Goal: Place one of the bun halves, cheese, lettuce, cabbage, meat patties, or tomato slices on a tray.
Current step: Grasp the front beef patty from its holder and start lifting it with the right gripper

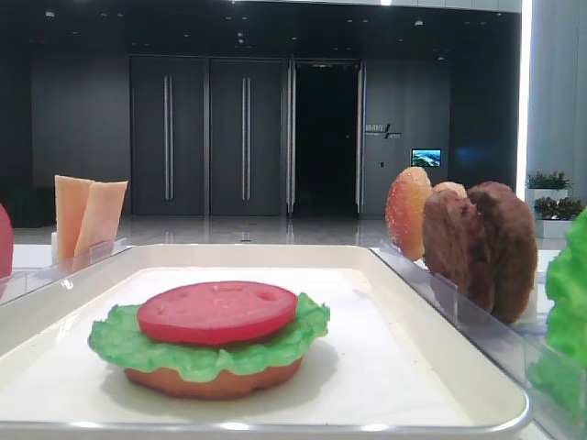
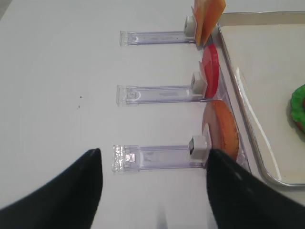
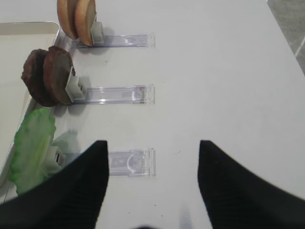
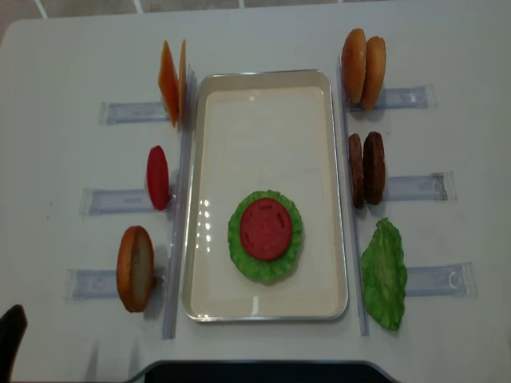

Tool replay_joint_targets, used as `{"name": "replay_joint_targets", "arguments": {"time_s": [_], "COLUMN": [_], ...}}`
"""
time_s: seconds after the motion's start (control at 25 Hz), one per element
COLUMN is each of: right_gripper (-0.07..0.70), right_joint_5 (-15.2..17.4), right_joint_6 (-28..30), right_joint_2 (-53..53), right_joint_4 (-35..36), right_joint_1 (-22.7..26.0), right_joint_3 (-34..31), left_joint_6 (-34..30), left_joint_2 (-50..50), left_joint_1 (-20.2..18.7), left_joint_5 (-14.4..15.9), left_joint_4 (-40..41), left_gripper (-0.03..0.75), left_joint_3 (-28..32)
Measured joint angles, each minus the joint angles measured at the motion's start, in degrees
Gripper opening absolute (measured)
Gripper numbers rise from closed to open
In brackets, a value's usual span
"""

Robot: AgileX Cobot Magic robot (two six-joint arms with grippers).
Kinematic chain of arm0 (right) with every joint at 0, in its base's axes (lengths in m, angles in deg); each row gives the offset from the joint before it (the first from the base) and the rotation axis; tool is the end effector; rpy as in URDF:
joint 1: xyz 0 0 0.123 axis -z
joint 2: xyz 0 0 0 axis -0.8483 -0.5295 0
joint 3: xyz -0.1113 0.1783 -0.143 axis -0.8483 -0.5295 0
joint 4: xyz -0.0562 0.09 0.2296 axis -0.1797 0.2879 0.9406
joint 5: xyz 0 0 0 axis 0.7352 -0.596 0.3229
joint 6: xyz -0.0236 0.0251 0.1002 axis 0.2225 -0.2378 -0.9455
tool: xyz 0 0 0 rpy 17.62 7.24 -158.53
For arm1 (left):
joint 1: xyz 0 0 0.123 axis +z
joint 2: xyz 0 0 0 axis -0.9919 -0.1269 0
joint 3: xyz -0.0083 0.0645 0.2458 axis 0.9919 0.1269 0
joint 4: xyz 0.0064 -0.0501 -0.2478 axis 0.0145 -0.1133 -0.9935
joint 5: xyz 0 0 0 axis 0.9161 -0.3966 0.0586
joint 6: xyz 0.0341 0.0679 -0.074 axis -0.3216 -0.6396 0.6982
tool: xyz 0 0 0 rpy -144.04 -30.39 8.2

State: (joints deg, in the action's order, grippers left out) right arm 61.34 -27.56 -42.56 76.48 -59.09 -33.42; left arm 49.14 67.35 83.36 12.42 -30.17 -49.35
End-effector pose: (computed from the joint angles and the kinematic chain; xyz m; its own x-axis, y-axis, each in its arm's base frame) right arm 0.0357 0.0081 0.2636 -0.5169 -0.0231 -0.8557 -0.0854 0.9960 0.0247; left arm 0.0382 0.0015 0.2603 -0.5065 0.0099 -0.8622 -0.0128 0.9997 0.0190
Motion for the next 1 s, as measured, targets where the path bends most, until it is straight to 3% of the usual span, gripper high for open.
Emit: {"name": "replay_joint_targets", "arguments": {"time_s": [0.36,0.8,1.0], "right_gripper": [0.425,0.420,0.418], "right_joint_5": [0.0,-0.2,-0.8], "right_joint_6": [0.0,-0.2,-0.2], "right_joint_2": [0.0,0.0,-8.0], "right_joint_4": [0.0,0.0,-0.1], "right_joint_1": [0.0,0.0,0.0], "right_joint_3": [0.0,0.2,0.6], "left_joint_6": [0.0,0.0,0.0], "left_joint_2": [0.0,0.0,0.0], "left_joint_1": [0.0,0.0,0.0], "left_joint_5": [0.0,0.0,0.0], "left_joint_4": [0.0,0.0,0.0], "left_gripper": [0.435,0.429,0.428], "left_joint_3": [0.0,0.0,0.0]}}
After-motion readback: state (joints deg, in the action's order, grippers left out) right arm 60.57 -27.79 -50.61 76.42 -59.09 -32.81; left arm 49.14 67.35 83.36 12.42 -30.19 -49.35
